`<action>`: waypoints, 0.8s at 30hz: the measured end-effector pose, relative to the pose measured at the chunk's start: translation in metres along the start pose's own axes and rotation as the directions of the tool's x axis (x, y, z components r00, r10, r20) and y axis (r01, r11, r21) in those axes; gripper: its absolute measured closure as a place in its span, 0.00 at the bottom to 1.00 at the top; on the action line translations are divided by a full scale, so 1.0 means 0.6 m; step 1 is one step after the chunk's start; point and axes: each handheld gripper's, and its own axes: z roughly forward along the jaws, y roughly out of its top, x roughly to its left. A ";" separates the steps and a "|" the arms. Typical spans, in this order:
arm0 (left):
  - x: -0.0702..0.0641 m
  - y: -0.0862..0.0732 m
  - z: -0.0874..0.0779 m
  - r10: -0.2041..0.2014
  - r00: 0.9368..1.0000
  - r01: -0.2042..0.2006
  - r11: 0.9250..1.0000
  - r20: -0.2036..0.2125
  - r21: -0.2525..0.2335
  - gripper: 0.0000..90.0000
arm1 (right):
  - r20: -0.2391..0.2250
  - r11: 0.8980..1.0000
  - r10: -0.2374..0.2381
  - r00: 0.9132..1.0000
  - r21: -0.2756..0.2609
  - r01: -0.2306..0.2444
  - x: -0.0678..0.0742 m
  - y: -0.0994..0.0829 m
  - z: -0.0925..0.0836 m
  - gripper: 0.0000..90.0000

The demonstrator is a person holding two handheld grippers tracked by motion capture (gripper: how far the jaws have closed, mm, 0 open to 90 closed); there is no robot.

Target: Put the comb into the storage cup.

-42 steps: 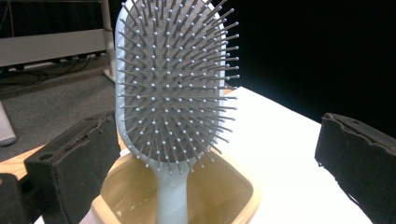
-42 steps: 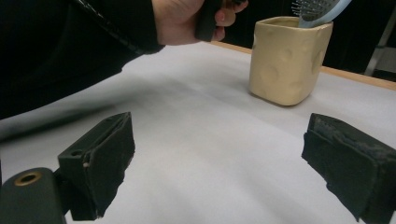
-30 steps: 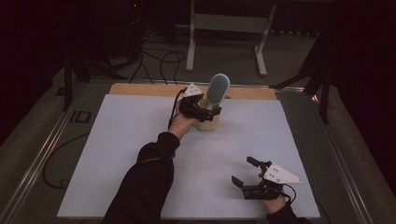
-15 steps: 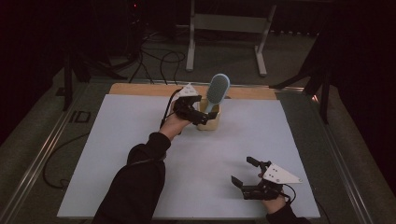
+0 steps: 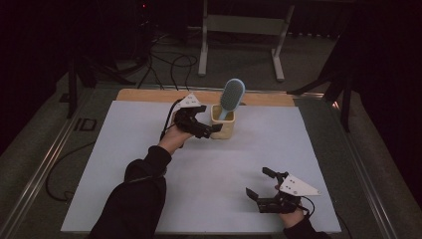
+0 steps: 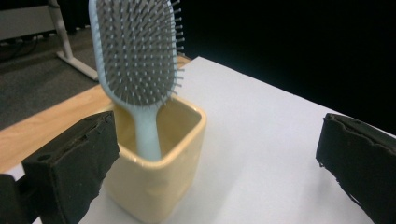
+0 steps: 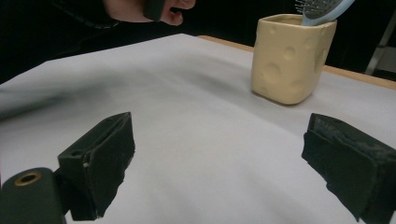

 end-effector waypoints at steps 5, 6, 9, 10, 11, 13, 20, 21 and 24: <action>-0.001 -0.013 -0.023 0.011 1.000 -0.010 1.000 -0.020 0.008 0.00 | 0.002 1.000 -0.005 1.000 0.003 0.005 0.001 0.000 0.002 0.10; -0.001 -0.015 -0.028 0.006 1.000 -0.006 1.000 -0.019 0.007 0.00 | 0.002 1.000 -0.006 1.000 0.004 0.006 0.001 0.000 0.002 0.10; -0.002 -0.023 -0.044 0.017 0.999 -0.017 1.000 -0.032 0.014 0.00 | 0.002 1.000 -0.006 1.000 0.007 0.006 0.002 0.000 0.002 0.10; -0.001 -0.026 -0.050 0.016 0.999 -0.015 1.000 -0.038 0.013 0.00 | 0.003 1.000 -0.006 1.000 0.006 0.006 0.002 0.000 0.002 0.10; 0.000 -0.029 -0.055 0.013 0.999 -0.012 1.000 -0.040 0.016 0.00 | 0.002 1.000 -0.005 1.000 0.006 0.005 0.002 0.000 0.002 0.10; 0.001 -0.032 -0.061 0.012 0.999 -0.012 1.000 -0.043 0.013 0.00 | 0.002 1.000 -0.009 1.000 0.006 0.009 0.002 0.000 0.002 0.10; -0.002 -0.056 -0.101 0.022 0.998 -0.019 0.999 -0.067 0.034 0.00 | 0.000 1.000 -0.011 1.000 0.005 0.011 0.003 0.000 0.003 0.10; -0.002 -0.059 -0.104 0.015 0.998 -0.013 0.999 -0.066 0.029 0.00 | 0.000 1.000 -0.013 1.000 0.006 0.013 0.003 0.001 0.003 0.10; -0.005 -0.070 -0.114 0.017 0.997 -0.015 0.999 -0.077 0.038 0.00 | -0.001 1.000 -0.017 1.000 0.005 0.017 0.004 0.001 0.003 0.10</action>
